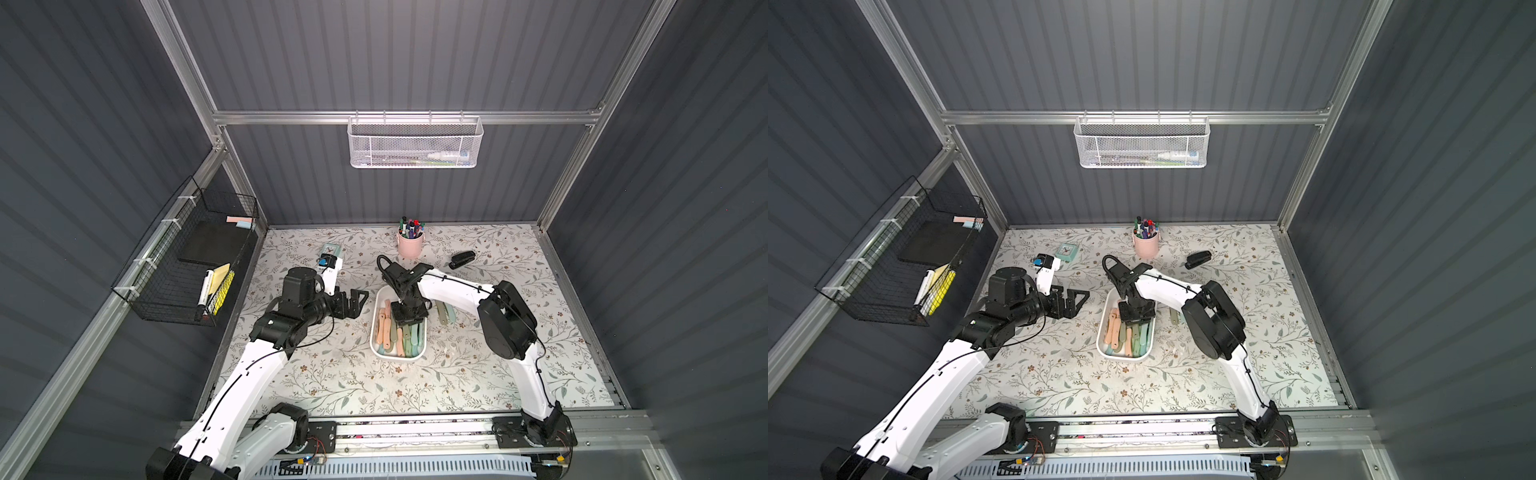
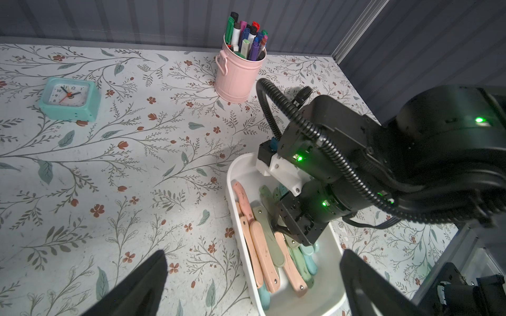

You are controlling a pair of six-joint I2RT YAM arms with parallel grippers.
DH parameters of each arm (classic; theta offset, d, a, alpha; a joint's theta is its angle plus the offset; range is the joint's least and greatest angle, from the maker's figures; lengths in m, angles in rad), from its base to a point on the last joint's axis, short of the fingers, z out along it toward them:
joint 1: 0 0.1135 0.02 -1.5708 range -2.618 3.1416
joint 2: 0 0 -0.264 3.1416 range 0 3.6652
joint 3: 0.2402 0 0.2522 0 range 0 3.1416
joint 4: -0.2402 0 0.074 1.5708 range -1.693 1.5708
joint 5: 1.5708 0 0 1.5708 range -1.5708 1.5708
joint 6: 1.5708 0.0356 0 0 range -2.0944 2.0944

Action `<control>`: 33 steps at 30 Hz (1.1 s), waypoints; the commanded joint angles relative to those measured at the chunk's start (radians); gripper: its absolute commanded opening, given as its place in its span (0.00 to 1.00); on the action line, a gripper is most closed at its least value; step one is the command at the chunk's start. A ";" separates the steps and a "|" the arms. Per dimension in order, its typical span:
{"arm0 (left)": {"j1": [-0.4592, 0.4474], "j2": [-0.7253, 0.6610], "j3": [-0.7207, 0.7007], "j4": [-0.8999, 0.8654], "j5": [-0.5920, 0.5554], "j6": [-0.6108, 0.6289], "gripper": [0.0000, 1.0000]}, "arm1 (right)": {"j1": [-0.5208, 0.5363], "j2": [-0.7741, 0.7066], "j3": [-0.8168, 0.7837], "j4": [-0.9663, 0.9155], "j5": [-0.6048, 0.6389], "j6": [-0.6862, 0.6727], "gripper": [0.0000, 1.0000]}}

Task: Take the fruit knife out of the storage box
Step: Pick up the fruit knife from the storage box.

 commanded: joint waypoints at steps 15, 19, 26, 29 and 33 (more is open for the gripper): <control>0.004 -0.002 -0.007 -0.016 -0.012 0.007 0.99 | -0.003 0.029 0.034 -0.076 0.051 -0.008 0.24; 0.004 0.002 -0.006 -0.015 -0.008 0.007 0.99 | -0.004 -0.003 0.030 -0.060 0.074 -0.011 0.23; 0.004 -0.002 -0.007 -0.009 0.013 0.007 0.99 | -0.010 -0.071 0.030 -0.026 0.103 -0.034 0.23; 0.004 0.003 -0.008 0.001 0.050 0.009 1.00 | -0.018 -0.097 0.036 -0.016 0.108 -0.048 0.23; 0.005 0.017 -0.007 0.020 0.160 0.019 0.99 | -0.033 -0.125 0.041 -0.005 0.100 -0.068 0.23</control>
